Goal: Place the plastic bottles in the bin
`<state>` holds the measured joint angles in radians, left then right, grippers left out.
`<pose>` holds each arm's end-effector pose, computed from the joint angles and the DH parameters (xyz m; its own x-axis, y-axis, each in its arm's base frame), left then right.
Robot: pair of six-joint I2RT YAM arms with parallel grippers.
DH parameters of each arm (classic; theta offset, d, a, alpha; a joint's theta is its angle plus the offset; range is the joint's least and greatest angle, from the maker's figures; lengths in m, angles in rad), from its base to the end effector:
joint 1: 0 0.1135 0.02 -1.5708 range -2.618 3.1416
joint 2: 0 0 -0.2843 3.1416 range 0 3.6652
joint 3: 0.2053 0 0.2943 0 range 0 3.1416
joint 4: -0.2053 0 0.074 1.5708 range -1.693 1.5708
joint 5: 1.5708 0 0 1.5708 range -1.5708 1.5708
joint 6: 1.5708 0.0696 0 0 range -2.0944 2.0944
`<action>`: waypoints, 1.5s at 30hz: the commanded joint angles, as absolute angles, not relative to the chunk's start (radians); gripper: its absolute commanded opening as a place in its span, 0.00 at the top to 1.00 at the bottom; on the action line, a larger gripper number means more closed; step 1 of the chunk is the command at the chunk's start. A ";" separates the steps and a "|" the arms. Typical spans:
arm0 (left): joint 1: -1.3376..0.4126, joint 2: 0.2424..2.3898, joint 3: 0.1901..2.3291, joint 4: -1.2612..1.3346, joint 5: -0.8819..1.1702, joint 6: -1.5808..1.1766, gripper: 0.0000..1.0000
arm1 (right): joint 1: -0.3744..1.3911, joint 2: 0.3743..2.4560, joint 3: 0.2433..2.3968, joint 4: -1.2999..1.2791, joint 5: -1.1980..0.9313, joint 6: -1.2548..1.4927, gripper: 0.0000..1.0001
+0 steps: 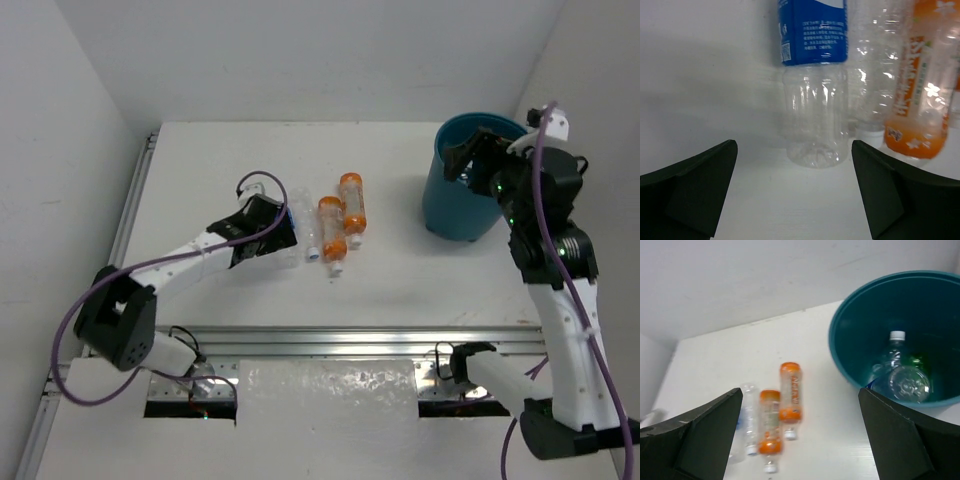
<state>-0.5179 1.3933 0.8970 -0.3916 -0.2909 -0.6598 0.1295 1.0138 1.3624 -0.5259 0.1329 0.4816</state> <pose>0.3057 -0.1512 0.1998 -0.7269 -0.2617 -0.6350 -0.1627 0.9639 -0.2110 0.2598 0.0245 0.4844 -0.1544 0.4429 -0.8832 0.0822 0.8966 0.4352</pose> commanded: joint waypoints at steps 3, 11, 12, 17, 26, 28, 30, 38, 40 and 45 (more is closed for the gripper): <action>-0.526 1.561 0.994 -0.302 -0.379 -0.699 0.06 | 0.137 0.925 1.233 -0.502 -0.026 0.546 0.01; -0.525 1.669 0.974 -0.253 -0.411 -0.733 0.30 | 0.140 0.884 1.144 -0.486 -0.084 0.543 0.01; -0.526 1.660 0.957 -0.256 -0.441 -0.751 0.33 | 0.146 0.882 1.128 -0.476 -0.119 0.545 0.01; -0.514 1.600 0.845 -0.221 -0.486 -0.756 0.76 | 0.265 0.928 1.108 -0.450 -0.138 0.514 0.01; -0.532 1.082 0.692 -0.203 -0.424 -0.657 1.00 | 0.403 1.054 1.019 -0.108 -0.569 0.704 0.01; -0.535 0.924 0.647 -0.122 -0.326 -0.603 1.00 | 0.468 1.103 1.031 -0.045 -0.537 0.742 0.01; -0.540 0.839 0.618 -0.082 -0.182 -0.557 1.00 | 0.515 1.161 1.048 -0.006 -0.506 0.807 0.01; -0.543 0.669 0.594 0.116 0.238 -0.577 1.00 | 0.638 1.327 1.175 0.213 -0.482 0.827 0.01; -0.545 0.684 0.612 0.130 0.294 -0.580 1.00 | 0.667 1.382 1.215 0.195 -0.474 0.816 0.01; -0.543 0.719 0.604 0.189 0.396 -0.607 1.00 | 0.744 1.485 1.316 0.198 -0.439 0.749 0.01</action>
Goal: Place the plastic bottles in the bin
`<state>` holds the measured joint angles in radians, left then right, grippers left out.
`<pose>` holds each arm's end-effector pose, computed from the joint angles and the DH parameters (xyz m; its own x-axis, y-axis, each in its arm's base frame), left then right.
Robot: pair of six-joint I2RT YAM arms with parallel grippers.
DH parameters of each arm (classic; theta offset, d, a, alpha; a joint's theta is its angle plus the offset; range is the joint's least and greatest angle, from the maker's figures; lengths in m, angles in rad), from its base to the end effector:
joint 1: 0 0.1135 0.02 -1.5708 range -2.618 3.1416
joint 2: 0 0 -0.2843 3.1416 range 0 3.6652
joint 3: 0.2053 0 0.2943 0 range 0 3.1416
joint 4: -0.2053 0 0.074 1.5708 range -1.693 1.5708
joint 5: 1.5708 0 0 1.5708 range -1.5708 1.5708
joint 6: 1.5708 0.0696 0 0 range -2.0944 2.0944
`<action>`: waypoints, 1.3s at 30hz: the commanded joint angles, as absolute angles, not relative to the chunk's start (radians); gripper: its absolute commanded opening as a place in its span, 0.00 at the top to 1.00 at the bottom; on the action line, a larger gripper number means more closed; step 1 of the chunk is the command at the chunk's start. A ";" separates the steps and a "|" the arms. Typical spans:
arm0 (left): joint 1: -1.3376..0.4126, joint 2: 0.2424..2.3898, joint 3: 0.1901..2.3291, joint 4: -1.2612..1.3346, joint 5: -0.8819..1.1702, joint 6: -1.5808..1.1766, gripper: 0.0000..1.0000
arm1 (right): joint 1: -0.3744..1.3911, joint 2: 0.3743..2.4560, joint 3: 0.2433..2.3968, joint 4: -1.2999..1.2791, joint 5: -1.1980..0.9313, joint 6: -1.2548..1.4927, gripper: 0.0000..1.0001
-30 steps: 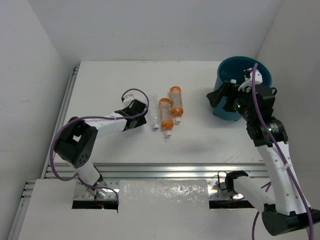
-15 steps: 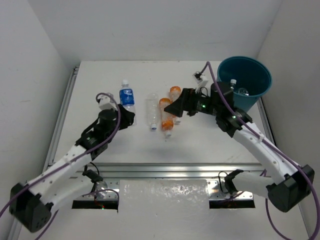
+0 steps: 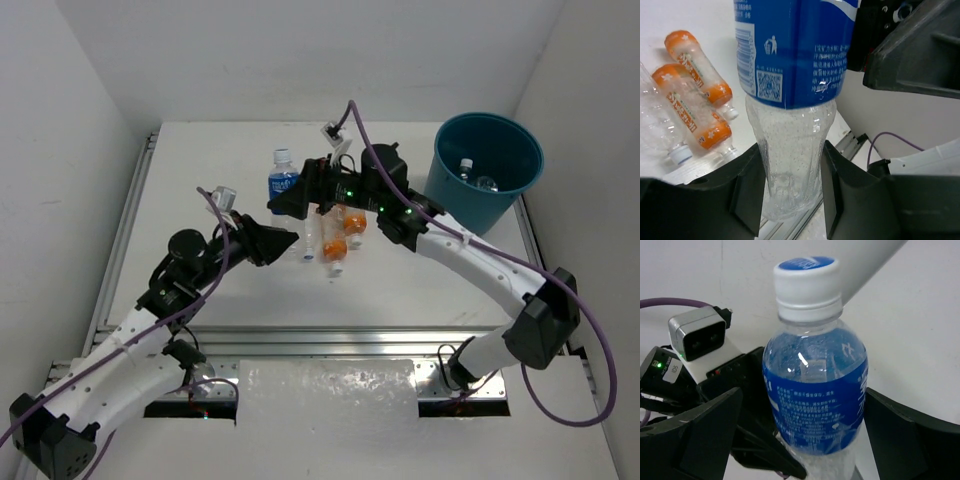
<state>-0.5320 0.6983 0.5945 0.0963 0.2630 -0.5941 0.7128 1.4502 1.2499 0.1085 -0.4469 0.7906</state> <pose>0.1944 -0.1354 0.3250 -0.4049 -0.3888 -0.8275 0.5879 0.5824 -0.5614 0.2953 0.2950 0.3847 -0.6994 0.2427 -0.6723 -0.5945 0.3245 0.7357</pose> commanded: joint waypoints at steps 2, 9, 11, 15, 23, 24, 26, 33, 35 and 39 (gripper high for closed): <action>-0.545 0.730 0.612 0.181 0.405 -0.598 0.99 | 0.745 1.514 1.348 0.204 -0.457 0.736 0.02; -0.543 0.707 0.727 -0.145 0.125 -0.543 0.02 | 0.724 1.438 1.430 -0.067 -0.246 0.589 1.00; -0.543 0.712 0.787 -0.248 -0.030 -0.541 0.00 | 0.695 1.408 1.485 -0.144 -0.082 0.511 1.00; -0.543 0.724 0.810 -0.460 -0.268 -0.551 0.00 | 0.557 1.310 1.551 -0.256 0.265 0.323 1.00; -0.543 0.885 0.781 -0.460 -0.227 -0.572 0.00 | 0.088 1.373 1.690 -0.320 0.515 0.252 1.00; -0.545 0.899 0.782 -0.456 -0.222 -0.577 0.00 | 0.063 1.394 1.709 -0.333 0.529 0.244 1.00; -0.545 0.946 0.801 -0.453 -0.218 -0.575 0.00 | 0.006 1.480 1.782 -0.426 0.508 0.270 0.92; -0.543 1.087 0.902 -0.416 -0.192 -0.571 0.00 | -0.064 1.571 1.759 -0.420 0.454 0.327 0.01; -0.545 1.132 0.919 -0.396 -0.195 -0.572 0.00 | -0.063 1.577 1.785 -0.439 0.442 0.325 0.01; -0.546 1.235 0.959 -0.361 -0.183 -0.580 0.00 | -0.061 1.505 1.810 -0.506 0.320 0.408 0.01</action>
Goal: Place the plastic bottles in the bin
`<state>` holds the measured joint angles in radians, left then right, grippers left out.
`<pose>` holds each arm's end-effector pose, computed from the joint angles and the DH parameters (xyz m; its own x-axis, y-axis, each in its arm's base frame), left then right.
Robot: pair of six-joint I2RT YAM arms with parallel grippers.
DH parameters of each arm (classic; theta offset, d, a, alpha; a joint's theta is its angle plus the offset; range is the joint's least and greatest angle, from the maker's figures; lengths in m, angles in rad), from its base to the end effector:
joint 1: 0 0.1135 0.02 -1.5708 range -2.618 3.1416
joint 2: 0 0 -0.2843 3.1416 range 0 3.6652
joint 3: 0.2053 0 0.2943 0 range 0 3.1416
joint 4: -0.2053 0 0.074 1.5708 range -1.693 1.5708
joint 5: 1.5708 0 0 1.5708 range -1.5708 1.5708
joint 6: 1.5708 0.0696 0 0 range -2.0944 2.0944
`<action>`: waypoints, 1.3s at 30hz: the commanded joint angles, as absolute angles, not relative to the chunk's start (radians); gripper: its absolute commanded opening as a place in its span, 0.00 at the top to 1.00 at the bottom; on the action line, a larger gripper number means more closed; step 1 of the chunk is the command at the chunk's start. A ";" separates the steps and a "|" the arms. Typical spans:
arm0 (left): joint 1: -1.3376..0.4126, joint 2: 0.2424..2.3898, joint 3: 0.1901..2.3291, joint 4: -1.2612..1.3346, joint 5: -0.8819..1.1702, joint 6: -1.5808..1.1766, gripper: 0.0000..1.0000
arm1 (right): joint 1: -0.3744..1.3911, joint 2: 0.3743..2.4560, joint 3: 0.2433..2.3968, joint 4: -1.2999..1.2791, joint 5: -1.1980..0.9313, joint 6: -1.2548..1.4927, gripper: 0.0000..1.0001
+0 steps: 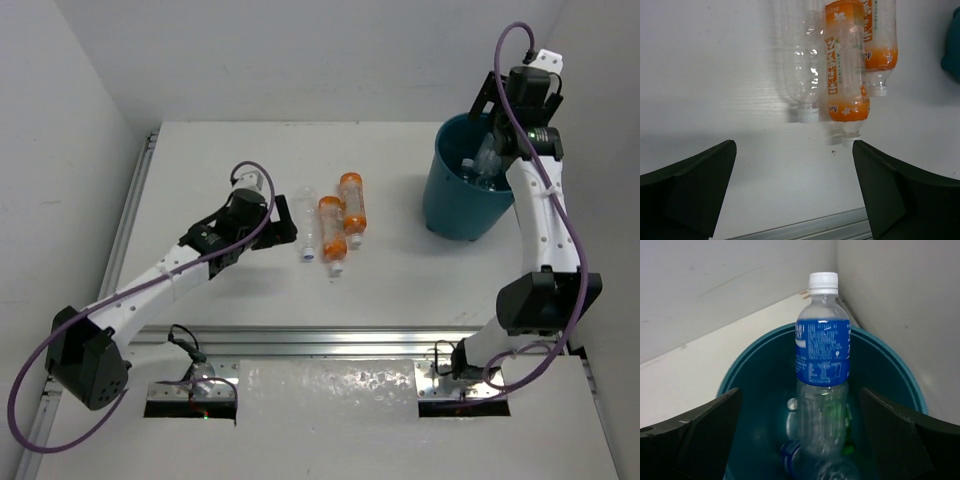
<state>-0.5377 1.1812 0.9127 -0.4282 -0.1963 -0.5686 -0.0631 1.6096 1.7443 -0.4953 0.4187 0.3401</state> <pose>0.2774 -0.1496 0.2666 -0.6657 -0.2179 -0.7137 0.0183 0.9514 -0.3075 0.4346 -0.0558 0.4472 -0.1861 0.3171 -0.9299 0.5297 0.8295 0.1769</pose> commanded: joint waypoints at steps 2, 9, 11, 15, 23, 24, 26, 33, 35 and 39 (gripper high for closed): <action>-0.555 1.296 0.972 -0.339 -0.196 -0.587 0.00 | -0.060 1.429 1.789 -0.541 0.238 0.474 0.01; -0.584 1.492 1.063 -0.295 -0.236 -0.603 0.04 | 0.024 1.179 1.466 -0.488 -0.044 0.546 0.01; -0.595 1.561 1.083 -0.279 -0.251 -0.604 0.07 | 0.041 1.138 1.412 -0.477 -0.075 0.555 0.01; -0.600 1.669 1.134 -0.252 -0.275 -0.604 0.11 | 0.072 1.059 1.304 -0.460 -0.110 0.574 0.01; -0.600 1.848 1.177 -0.233 -0.351 -0.592 0.27 | 0.109 0.976 1.209 -0.460 -0.172 0.606 0.01; -0.600 1.876 1.175 -0.227 -0.356 -0.594 0.30 | 0.117 0.974 1.207 -0.463 -0.172 0.603 0.01; -0.600 1.899 1.161 -0.219 -0.357 -0.595 0.35 | 0.141 0.973 1.200 -0.466 -0.181 0.598 0.01; -0.598 1.704 0.961 -0.158 -0.410 -0.644 1.00 | 0.215 1.034 1.169 -0.394 -0.398 0.587 0.01; -0.601 1.590 0.855 -0.123 -0.405 -0.638 1.00 | 0.233 1.051 1.106 -0.281 -0.535 0.632 0.01; -0.614 1.214 0.671 0.075 -0.226 -0.553 1.00 | 0.351 1.106 1.043 -0.024 -0.667 0.744 0.01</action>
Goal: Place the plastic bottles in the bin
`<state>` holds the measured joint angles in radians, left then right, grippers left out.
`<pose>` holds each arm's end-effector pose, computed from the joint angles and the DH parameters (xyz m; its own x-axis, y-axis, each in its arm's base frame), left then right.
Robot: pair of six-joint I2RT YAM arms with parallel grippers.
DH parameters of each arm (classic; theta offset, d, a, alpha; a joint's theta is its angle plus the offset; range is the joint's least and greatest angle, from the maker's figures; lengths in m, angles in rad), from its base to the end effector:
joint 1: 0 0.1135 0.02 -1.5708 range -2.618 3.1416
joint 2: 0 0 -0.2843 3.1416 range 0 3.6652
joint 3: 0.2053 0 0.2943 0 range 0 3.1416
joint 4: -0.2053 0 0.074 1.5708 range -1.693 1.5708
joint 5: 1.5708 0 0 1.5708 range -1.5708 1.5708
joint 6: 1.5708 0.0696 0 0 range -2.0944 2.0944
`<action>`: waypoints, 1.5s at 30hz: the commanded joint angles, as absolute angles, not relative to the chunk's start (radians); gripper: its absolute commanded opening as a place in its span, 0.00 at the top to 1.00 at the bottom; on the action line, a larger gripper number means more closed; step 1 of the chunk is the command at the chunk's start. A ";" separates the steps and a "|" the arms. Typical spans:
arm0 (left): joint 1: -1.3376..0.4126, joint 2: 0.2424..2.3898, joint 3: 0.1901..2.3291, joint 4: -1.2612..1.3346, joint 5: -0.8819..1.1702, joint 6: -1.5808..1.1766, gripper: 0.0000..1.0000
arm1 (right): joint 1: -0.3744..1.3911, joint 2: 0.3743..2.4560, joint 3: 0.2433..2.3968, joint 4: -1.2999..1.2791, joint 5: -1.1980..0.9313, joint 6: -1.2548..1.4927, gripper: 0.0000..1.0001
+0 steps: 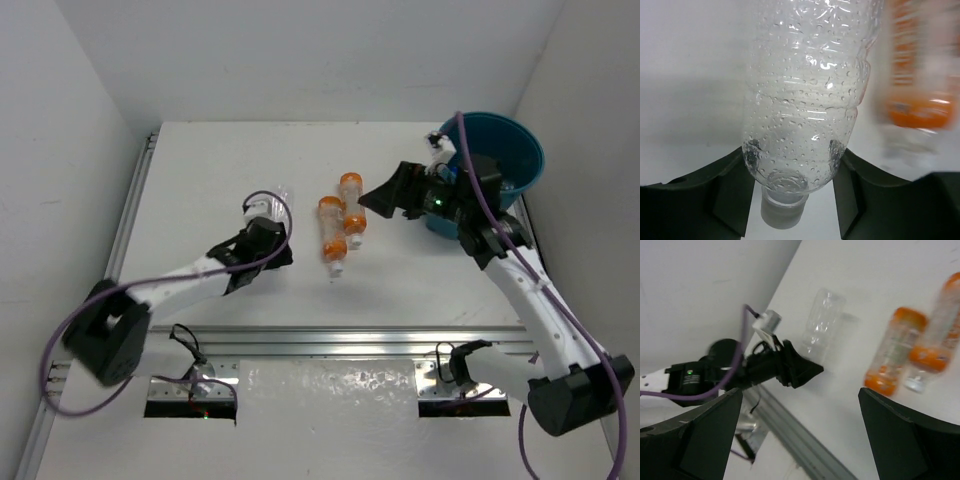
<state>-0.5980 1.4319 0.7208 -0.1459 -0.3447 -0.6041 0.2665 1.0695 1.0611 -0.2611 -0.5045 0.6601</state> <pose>0.2855 -0.1660 0.1470 -0.7113 -0.1623 -0.6839 -0.0692 0.9844 -0.1617 0.2825 0.1120 0.3845 -0.6199 0.3872 -0.6825 -0.3797 0.6132 0.6927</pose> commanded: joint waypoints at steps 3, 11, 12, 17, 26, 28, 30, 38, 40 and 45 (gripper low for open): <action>-0.617 1.016 0.536 0.242 -0.057 -0.505 1.00 | 0.443 1.191 1.094 -0.008 -0.572 0.730 0.01; -0.614 0.799 0.429 0.371 0.208 -0.526 1.00 | 0.626 1.472 1.294 0.041 -0.466 0.744 0.01; -0.614 0.795 0.439 0.370 0.248 -0.522 1.00 | 0.655 1.505 1.322 0.019 -0.468 0.732 0.01; -0.614 0.750 0.434 0.376 0.296 -0.531 1.00 | 0.722 1.646 1.460 -0.058 -0.348 0.675 0.02; -0.614 0.770 0.581 -0.066 -0.072 -0.560 0.00 | 0.681 1.501 1.491 -0.222 -0.126 0.545 1.00; -0.614 0.772 0.635 -0.158 -0.158 -0.578 0.00 | 0.602 1.468 1.532 -0.274 -0.068 0.499 1.00; -0.614 0.767 0.666 -0.264 -0.214 -0.589 0.00 | 0.492 1.433 1.592 -0.357 0.038 0.454 1.00; -0.614 0.801 0.638 -0.268 -0.173 -0.620 0.00 | 0.088 1.593 1.931 -0.625 0.389 0.290 1.00; -0.615 0.888 0.663 -0.279 -0.149 -0.637 0.01 | 0.039 1.655 2.017 -0.646 0.452 0.284 1.00; -0.620 1.048 0.767 -0.311 -0.146 -0.638 0.01 | -0.057 1.701 2.011 -0.618 0.445 0.279 0.78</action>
<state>-0.6147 1.0103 0.6975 -0.3080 -0.1558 -0.6205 -0.0372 1.6653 2.0136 -0.5732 0.4019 0.3115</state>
